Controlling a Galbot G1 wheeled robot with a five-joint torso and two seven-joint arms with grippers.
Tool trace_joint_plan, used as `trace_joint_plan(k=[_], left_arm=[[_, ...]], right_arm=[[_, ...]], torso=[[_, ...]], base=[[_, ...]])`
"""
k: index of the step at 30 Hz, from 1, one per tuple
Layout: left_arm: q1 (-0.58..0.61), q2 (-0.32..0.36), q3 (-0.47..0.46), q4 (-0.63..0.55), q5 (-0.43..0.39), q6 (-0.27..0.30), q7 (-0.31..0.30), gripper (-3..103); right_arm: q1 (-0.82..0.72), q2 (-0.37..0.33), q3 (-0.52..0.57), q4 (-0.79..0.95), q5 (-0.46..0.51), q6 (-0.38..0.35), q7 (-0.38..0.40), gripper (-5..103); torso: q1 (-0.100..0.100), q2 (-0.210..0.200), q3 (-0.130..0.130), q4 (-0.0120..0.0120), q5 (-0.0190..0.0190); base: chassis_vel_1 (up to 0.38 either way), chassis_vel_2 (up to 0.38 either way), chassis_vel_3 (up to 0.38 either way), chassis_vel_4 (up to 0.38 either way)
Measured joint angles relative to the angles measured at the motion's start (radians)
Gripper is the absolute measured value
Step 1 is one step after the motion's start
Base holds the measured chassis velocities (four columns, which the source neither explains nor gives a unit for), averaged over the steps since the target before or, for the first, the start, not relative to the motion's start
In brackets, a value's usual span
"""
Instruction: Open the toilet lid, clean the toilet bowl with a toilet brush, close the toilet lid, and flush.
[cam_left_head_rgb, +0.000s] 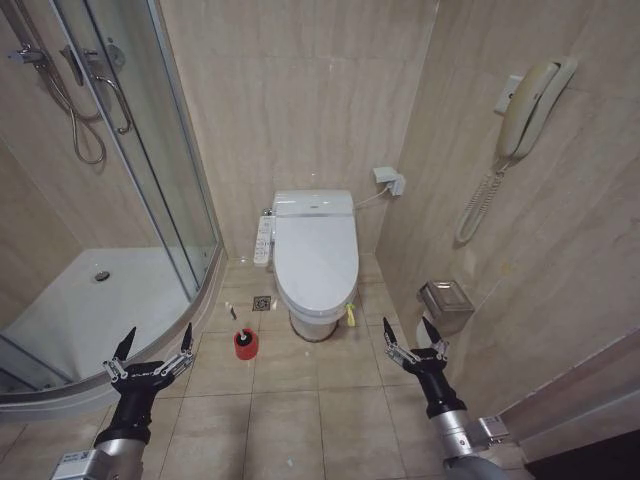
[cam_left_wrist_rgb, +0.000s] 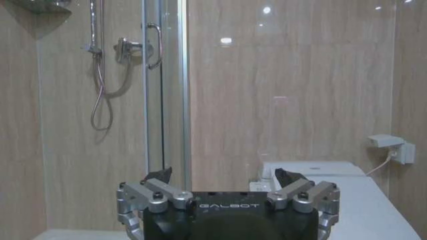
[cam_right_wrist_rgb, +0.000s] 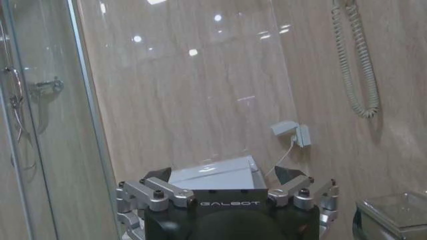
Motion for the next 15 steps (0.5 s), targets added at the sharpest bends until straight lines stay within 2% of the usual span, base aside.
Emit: trace_joint_plan(k=[15], left_arm=[[0.0,0.0,0.0,0.0,0.0,0.0,0.0,100]], right_arm=[[-0.007,0.0,0.008,0.004,-0.003,0.004,-0.009,100]], torso=[[0.0,0.0,0.0,0.0,0.0]], base=[[0.0,0.0,0.0,0.0]])
